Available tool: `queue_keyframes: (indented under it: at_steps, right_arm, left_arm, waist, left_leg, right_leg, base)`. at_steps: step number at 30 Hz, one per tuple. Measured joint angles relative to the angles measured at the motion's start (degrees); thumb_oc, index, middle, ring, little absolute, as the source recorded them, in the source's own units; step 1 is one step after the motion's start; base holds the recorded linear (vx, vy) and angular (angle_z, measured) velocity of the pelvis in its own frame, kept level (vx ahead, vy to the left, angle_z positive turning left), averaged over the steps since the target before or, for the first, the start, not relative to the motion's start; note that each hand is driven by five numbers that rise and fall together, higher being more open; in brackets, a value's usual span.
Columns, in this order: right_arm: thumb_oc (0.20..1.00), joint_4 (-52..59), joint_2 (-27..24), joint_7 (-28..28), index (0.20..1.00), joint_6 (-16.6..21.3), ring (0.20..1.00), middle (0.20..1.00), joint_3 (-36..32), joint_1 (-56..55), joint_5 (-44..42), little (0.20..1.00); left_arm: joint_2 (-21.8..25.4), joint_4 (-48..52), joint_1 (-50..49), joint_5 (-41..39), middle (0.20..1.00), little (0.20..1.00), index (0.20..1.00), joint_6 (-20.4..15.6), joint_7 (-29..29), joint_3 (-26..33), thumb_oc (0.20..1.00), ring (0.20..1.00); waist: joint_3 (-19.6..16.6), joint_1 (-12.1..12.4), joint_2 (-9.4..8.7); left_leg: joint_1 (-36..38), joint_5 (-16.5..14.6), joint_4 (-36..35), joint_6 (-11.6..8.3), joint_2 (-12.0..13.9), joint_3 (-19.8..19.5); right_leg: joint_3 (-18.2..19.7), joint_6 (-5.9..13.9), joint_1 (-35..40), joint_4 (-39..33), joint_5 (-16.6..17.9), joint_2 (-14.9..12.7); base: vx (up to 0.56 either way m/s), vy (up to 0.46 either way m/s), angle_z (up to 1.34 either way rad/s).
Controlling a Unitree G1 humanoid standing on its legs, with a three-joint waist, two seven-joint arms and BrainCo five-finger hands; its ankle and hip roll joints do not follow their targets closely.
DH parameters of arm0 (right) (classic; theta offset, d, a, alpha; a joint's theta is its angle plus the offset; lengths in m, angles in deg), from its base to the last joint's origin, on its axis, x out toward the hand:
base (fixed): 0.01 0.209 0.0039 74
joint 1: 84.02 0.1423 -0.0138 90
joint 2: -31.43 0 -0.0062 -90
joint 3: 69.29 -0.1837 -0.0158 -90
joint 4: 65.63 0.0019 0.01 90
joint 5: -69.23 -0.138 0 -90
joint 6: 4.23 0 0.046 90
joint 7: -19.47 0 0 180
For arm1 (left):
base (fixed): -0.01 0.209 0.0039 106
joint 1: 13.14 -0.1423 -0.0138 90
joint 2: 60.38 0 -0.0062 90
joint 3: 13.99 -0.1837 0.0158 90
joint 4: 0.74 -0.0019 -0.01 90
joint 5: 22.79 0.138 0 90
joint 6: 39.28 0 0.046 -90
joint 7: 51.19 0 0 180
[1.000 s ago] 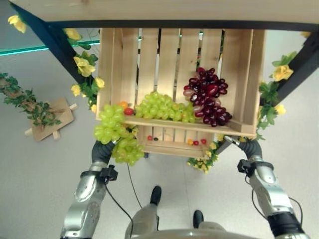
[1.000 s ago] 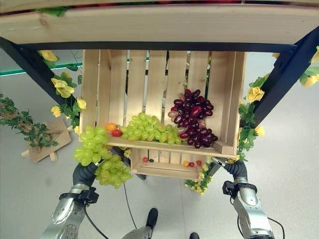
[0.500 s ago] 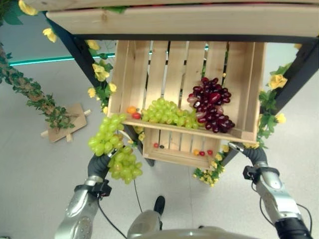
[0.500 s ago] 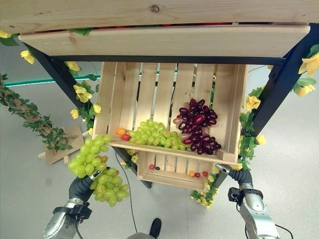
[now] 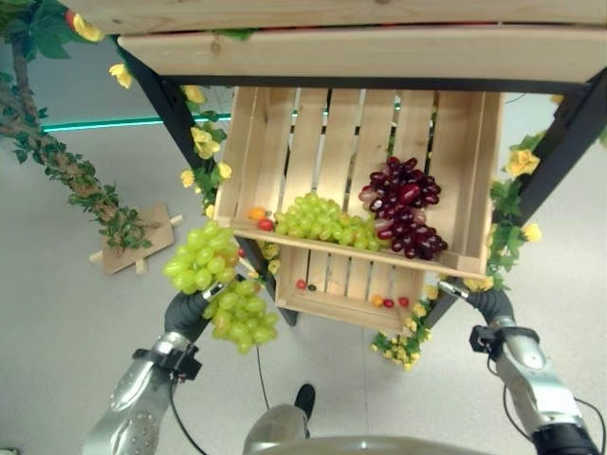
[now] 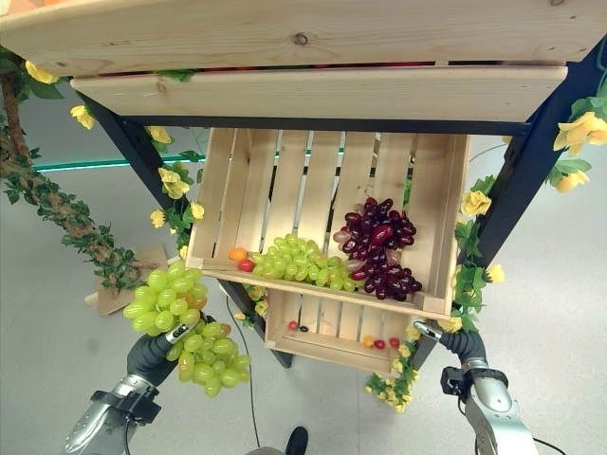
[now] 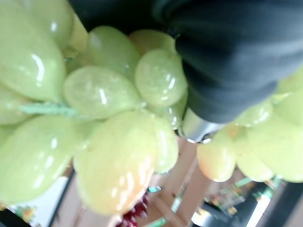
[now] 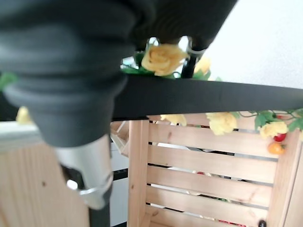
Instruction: Pick up the fruits from the basket on one side to the basket on the other side
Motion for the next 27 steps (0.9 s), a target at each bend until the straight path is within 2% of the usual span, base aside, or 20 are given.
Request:
queue_keyframes:
  at_steps: [11, 14, 20, 23, 27]
  right_arm:
    - [1.000, -2.7, -0.2, -0.2, 1.000, 0.1, 1.000, 1.000, 0.8, 1.8, -0.1, 1.000]
    - [1.000, -3.1, -0.2, -0.2, 1.000, 0.0, 1.000, 1.000, 1.0, 2.3, -0.1, 1.000]
    - [1.000, -5.3, -0.6, -0.1, 1.000, -0.1, 1.000, 1.000, 3.8, 5.6, -0.1, 1.000]
    - [1.000, -5.4, -0.6, -0.1, 1.000, -0.1, 1.000, 1.000, 4.4, 6.1, -0.1, 1.000]
    - [1.000, -7.6, -1.6, -0.1, 1.000, -0.3, 1.000, 1.000, 6.9, 7.6, -0.1, 1.000]
  left_arm:
    - [1.8, 0.4, 14.3, -4.1, 0.200, 0.200, 0.200, -1.1, -5.5, -0.7, 0.200, 0.200]
    - [2.2, 0.2, 17.8, -4.1, 0.200, 0.200, 0.200, -2.4, -7.3, -1.6, 0.200, 0.200]
    - [8.0, -4.2, 27.5, -4.1, 0.200, 0.200, 0.200, -4.1, -10.7, -6.5, 0.200, 0.200]
    - [9.5, -5.8, 31.6, -4.1, 0.200, 0.200, 0.200, -4.2, -11.6, -7.6, 0.200, 0.200]
    - [13.1, -12.1, 40.2, -4.1, 0.200, 0.200, 0.200, -5.3, -13.1, -12.9, 0.200, 0.200]
  waist:
    - [-0.1, -0.4, -0.08]
    - [-0.1, -0.8, -0.10]
    - [-0.6, -3.1, 0.35]
    - [-1.0, -3.3, 0.54]
    - [-1.7, -3.6, 0.53]
  left_leg:
    - [-1.1, -0.2, 0.8, -0.08, -0.1, -0.1]
    - [-1.0, -0.2, 0.8, -0.07, -0.2, 0.0]
    - [-1.6, -0.3, 0.8, -0.09, 0.1, 0.2]
    - [-2.0, -0.2, 0.8, -0.07, 0.1, 0.2]
    - [-2.0, -0.2, 0.7, -0.07, 0.2, 0.3]
  right_leg:
    - [-0.4, 0.03, -1.0, 0.7, -0.1, 0.0]
    - [-0.3, 0.12, -1.0, 0.8, -0.1, -0.2]
    - [0.2, 0.13, -2.1, 1.1, -0.2, -0.2]
    - [0.9, 0.17, -2.9, 1.6, -0.2, -0.3]
    - [1.1, 0.18, -3.1, 1.4, -0.1, -0.4]
  base:
    - [0.01, 0.004, 0.00]
    - [0.00, 0.000, 0.00]
    - [0.02, 0.016, -0.04]
    - [0.04, 0.014, -0.12]
    - [0.01, 0.005, -0.02]
